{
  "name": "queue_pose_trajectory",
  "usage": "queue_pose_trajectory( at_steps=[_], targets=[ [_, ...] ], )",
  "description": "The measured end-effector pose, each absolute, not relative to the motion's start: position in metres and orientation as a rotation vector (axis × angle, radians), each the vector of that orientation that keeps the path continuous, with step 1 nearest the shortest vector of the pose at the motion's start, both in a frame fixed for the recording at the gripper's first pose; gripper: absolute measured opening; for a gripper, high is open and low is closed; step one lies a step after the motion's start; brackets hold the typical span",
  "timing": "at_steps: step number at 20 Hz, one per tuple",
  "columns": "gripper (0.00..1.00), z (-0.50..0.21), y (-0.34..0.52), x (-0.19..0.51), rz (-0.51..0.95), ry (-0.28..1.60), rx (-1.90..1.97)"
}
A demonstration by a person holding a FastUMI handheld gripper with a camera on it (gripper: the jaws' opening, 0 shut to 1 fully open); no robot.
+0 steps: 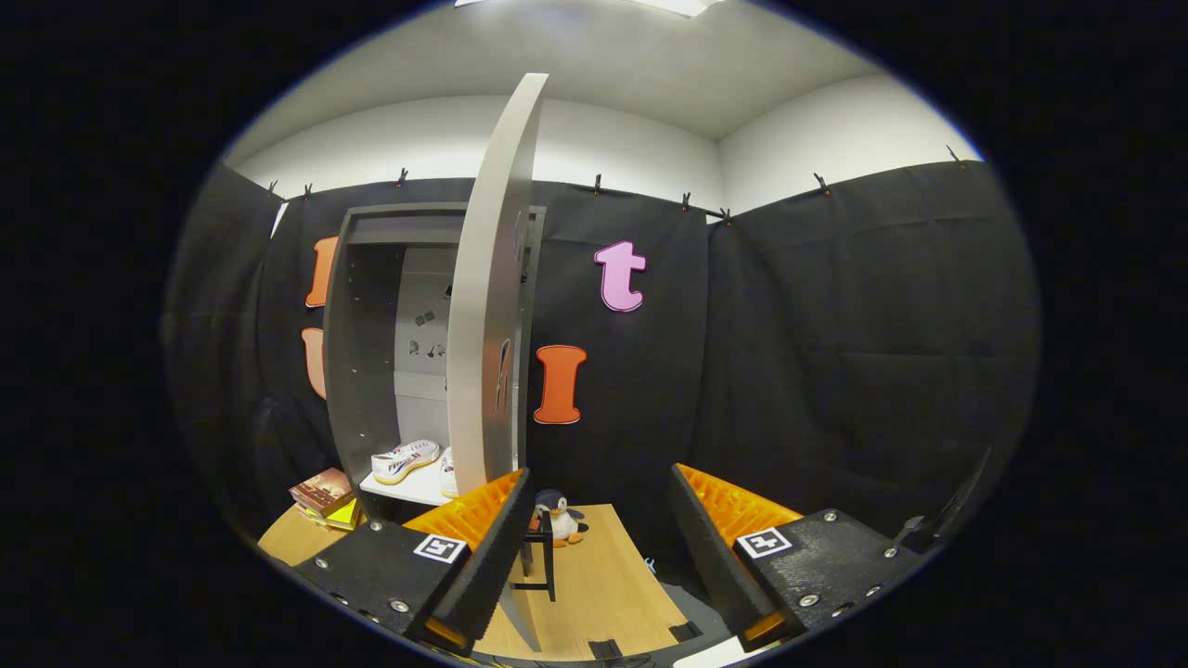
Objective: Open the shoe cabinet door, grab the shoes and put them into the shoe cabinet, then close the shoe cabinet door.
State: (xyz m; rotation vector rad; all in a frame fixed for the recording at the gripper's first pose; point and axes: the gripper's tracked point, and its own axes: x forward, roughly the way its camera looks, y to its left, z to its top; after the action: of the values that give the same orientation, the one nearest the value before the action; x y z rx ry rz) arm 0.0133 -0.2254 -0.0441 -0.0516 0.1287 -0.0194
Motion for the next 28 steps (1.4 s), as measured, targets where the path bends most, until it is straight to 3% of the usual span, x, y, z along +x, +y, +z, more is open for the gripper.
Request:
queue_pose_trajectory(
  at_steps=[17,28],
  targets=[
    [0.9,-0.039,-0.095,0.012,0.243,0.093,0.059],
    [0.9,-0.032,-0.012,0.043,0.304,0.077,0.079]
  ],
)
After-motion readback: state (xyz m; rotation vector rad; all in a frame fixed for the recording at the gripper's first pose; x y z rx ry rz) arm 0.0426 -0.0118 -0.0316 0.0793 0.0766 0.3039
